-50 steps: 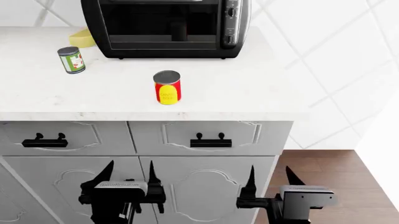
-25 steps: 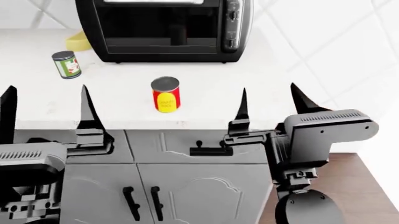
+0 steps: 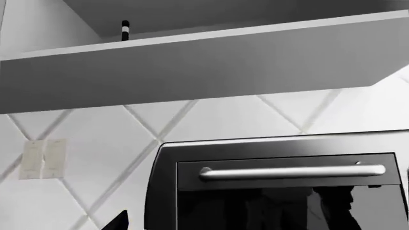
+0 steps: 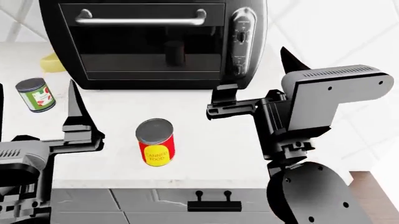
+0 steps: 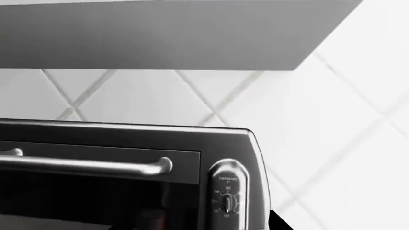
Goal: Pick the cans from the counter and place them in their designated side in the cabinet.
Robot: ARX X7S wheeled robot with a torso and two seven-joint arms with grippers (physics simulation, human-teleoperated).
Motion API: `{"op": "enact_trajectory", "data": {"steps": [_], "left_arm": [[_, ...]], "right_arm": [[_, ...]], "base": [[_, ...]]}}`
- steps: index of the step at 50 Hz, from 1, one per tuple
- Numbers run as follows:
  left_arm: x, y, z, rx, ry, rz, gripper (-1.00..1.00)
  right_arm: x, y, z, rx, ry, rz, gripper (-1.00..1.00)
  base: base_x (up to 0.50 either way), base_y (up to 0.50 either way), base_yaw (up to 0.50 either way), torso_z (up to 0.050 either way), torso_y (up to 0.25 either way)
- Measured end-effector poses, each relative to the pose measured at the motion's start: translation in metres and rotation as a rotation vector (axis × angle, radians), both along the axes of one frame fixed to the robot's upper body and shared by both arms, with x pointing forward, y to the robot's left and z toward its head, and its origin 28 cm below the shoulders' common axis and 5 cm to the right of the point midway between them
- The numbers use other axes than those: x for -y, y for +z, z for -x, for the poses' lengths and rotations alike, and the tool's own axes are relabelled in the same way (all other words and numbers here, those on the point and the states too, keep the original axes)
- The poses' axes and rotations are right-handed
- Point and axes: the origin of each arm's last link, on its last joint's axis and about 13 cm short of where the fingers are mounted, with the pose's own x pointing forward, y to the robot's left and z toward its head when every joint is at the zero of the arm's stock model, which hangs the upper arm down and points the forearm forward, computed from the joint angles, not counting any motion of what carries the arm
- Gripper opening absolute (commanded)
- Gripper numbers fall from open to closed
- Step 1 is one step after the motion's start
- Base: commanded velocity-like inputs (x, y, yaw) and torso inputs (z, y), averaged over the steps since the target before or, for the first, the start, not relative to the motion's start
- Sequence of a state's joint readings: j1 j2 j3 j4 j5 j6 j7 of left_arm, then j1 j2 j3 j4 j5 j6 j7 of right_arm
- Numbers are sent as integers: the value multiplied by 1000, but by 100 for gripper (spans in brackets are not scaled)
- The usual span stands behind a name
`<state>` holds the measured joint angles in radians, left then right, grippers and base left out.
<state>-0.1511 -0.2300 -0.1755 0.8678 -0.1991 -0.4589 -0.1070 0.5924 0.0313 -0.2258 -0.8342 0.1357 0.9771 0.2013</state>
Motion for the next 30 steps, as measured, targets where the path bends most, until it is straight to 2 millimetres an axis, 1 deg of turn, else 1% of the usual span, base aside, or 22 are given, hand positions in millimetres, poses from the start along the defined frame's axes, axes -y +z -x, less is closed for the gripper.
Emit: {"op": "enact_trajectory", "data": {"steps": [8, 11, 23, 27, 30], "left_arm": [[-2, 2, 3, 43, 8, -2, 100], [-2, 5, 6, 85, 10, -3, 100], [-3, 10, 14, 180, 10, -8, 100], [-3, 10, 16, 195, 10, -8, 100], [-4, 11, 16, 203, 11, -6, 100]], "right_arm": [[-2, 4, 2, 47, -6, -10, 100], [-2, 6, 4, 82, -16, -13, 100], [-2, 8, 10, 142, -19, -24, 100], [-2, 10, 11, 119, 8, -15, 100], [-2, 12, 11, 65, 55, 3, 100]], "base": [[453, 0, 0, 0, 2], [195, 0, 0, 0, 0], [0, 0, 0, 0, 0], [0, 0, 0, 0, 0], [0, 0, 0, 0, 0]]}}
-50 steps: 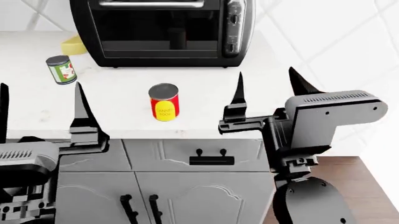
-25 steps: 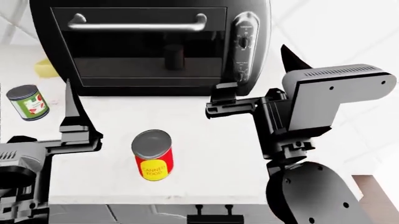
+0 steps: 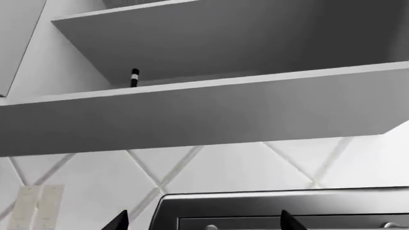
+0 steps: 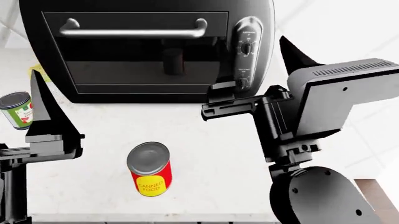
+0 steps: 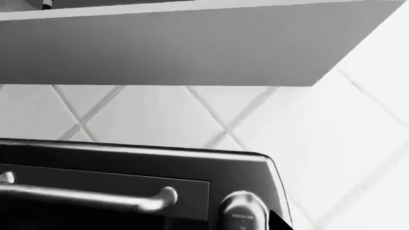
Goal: Pick the cans from the counter and place them in their designated side in the cabinet.
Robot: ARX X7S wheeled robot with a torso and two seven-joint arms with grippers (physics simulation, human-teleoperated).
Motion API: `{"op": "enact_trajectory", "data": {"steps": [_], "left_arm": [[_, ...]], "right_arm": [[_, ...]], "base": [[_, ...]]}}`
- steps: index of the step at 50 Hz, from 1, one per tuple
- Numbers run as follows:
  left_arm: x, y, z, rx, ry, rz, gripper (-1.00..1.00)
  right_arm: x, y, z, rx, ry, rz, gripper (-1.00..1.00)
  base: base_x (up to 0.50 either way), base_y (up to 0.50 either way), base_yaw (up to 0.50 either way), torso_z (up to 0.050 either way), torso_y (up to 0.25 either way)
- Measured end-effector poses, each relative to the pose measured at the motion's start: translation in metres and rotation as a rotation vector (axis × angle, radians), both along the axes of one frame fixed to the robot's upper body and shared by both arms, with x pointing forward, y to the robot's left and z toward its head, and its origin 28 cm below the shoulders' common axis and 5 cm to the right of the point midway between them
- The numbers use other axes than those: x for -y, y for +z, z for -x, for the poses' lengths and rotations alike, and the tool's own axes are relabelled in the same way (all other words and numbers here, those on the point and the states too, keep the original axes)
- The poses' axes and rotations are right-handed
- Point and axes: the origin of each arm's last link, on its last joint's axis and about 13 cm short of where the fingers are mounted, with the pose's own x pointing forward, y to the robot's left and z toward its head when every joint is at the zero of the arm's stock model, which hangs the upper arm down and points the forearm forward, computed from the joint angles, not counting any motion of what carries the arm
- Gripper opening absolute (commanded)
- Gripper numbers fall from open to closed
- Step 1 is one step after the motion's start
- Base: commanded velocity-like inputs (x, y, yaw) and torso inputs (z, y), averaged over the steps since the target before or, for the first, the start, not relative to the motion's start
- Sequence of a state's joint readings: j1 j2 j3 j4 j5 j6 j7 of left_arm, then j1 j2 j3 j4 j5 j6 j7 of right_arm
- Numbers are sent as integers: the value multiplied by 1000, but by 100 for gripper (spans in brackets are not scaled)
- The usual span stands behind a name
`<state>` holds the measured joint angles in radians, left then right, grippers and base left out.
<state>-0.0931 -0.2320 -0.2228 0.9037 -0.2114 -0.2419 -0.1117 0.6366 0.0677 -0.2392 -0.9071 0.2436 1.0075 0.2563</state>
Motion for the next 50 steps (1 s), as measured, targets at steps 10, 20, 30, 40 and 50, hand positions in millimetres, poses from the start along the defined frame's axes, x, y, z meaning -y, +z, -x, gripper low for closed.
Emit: {"op": "enact_trajectory", "data": {"steps": [10, 20, 30, 40, 50], "left_arm": [[-2, 0, 3, 31, 10, 6, 100], [-3, 0, 6, 48, 16, 5, 100], [-2, -2, 7, 48, 17, 5, 100], [-2, -4, 8, 43, 17, 6, 100], [-2, -5, 9, 39, 21, 8, 100]], "right_arm": [[-1, -3, -7, -319, 222, 70, 100], [11, -20, -11, -549, 441, 196, 100], [23, -35, -5, -654, 610, 267, 100], [29, -46, 1, -695, 736, 298, 100], [28, -54, 1, -730, 806, 319, 100]], "base": [[0, 0, 0, 0, 0], [0, 0, 0, 0, 0], [0, 0, 0, 0, 0], [0, 0, 0, 0, 0], [0, 0, 0, 0, 0]]}}
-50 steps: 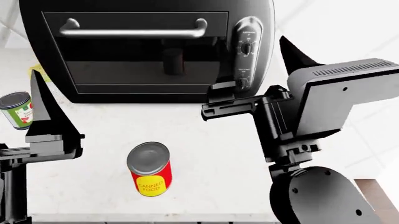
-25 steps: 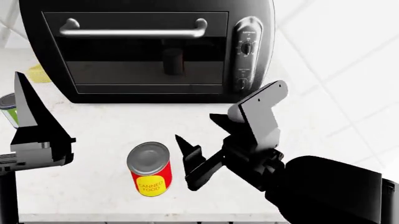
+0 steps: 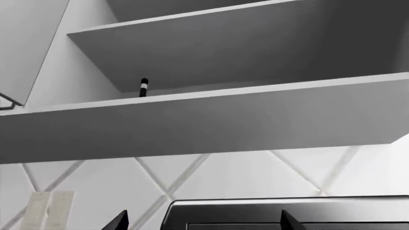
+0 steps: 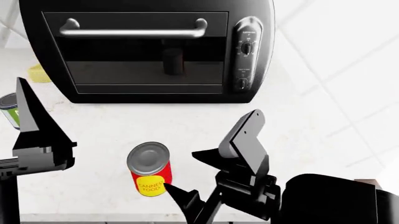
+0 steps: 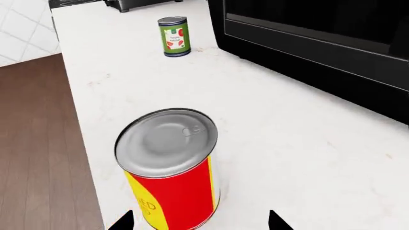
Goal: Pick the cans from the counter and place them in their designated side in the cabinet.
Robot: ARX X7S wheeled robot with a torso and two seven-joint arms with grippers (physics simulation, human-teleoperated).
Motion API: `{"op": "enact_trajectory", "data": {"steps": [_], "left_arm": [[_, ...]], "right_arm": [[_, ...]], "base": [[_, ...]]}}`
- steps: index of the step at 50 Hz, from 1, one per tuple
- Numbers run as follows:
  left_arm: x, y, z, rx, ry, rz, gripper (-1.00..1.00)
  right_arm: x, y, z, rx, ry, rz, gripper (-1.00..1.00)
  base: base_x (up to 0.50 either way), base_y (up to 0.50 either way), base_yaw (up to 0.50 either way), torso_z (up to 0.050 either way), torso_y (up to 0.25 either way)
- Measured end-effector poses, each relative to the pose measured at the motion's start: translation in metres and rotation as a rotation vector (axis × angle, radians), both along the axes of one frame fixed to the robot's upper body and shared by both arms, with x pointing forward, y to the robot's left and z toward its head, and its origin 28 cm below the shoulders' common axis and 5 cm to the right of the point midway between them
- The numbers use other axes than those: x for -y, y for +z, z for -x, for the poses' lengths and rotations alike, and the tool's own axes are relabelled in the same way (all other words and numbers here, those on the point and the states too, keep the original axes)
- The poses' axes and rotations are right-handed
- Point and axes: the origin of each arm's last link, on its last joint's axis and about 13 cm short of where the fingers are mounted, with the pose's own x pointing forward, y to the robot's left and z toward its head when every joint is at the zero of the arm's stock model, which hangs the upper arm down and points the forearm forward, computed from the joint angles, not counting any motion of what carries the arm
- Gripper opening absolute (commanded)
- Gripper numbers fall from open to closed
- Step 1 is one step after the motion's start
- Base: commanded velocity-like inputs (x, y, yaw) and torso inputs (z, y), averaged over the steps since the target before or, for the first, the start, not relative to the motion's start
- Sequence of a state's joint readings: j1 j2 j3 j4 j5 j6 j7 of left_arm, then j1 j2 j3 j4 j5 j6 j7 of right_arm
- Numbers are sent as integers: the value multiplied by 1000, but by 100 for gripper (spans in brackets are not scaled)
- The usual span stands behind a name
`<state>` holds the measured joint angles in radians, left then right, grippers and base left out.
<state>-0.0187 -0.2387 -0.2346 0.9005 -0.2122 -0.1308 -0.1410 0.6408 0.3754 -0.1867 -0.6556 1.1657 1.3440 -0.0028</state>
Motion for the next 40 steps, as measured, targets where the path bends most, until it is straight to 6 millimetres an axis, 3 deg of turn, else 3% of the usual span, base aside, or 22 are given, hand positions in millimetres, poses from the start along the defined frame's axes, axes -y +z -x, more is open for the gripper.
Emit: {"op": "enact_trajectory", "data": {"steps": [40], "left_arm": [[-6, -6, 6, -7, 26, 21, 100]], "right_arm": [[-29, -3, -31, -69, 173, 111, 100]], "base": [[0, 0, 0, 0, 0]]}}
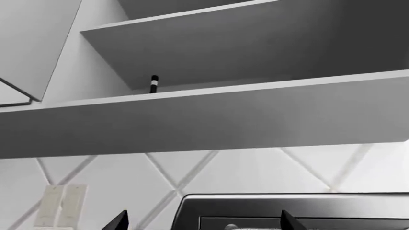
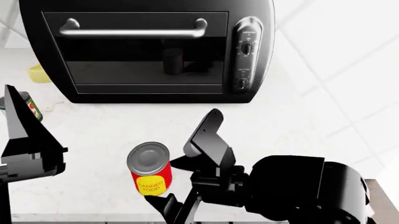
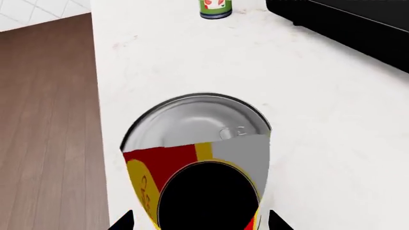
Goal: Pick the cans from the counter and place them in their designated side in the cabinet.
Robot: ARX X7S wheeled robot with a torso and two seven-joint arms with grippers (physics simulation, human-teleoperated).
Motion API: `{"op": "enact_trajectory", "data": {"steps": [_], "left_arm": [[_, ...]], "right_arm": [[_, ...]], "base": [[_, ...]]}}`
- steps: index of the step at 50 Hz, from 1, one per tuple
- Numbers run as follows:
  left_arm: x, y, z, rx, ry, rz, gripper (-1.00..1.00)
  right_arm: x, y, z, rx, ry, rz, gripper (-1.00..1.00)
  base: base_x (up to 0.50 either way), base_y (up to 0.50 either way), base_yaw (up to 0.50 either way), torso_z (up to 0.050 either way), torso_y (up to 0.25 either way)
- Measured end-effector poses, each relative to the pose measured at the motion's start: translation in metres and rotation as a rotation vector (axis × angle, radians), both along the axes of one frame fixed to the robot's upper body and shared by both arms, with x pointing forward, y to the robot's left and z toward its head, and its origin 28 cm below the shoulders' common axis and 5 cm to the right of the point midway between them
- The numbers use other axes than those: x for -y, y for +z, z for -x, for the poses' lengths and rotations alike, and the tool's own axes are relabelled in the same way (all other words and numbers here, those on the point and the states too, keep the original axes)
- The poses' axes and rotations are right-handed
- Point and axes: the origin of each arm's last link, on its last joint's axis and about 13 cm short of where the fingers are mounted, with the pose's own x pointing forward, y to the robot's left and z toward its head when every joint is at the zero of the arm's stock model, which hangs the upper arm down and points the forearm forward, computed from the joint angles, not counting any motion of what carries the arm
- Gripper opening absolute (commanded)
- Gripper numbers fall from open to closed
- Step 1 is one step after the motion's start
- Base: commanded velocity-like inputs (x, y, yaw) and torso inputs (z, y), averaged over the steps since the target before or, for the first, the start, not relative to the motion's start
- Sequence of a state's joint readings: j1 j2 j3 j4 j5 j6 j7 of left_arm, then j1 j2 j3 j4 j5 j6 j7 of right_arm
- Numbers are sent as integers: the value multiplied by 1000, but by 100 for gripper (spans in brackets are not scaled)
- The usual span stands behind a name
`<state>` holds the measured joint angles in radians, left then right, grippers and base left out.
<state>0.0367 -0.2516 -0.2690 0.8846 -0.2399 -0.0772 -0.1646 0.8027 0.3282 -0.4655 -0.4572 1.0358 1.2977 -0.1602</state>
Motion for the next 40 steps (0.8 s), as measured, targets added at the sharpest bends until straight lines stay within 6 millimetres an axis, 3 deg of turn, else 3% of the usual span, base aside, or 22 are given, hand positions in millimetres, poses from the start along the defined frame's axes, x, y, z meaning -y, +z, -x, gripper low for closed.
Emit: {"op": "enact_trajectory", "data": {"steps": [27, 28, 40], "left_arm": [[-3, -7, 0, -13, 1, 11, 100], [-3, -7, 0, -14, 1, 11, 100], [-3, -8, -1, -22, 0, 10, 100]], "right_arm": [[-20, 7, -18, 23, 67, 64, 100], [-20, 7, -19, 23, 67, 63, -100], [-22, 6, -18, 43, 31, 44, -100]], "base": [[0, 0, 0, 0, 0], [0, 0, 0, 0, 0], [0, 0, 0, 0, 0]]}}
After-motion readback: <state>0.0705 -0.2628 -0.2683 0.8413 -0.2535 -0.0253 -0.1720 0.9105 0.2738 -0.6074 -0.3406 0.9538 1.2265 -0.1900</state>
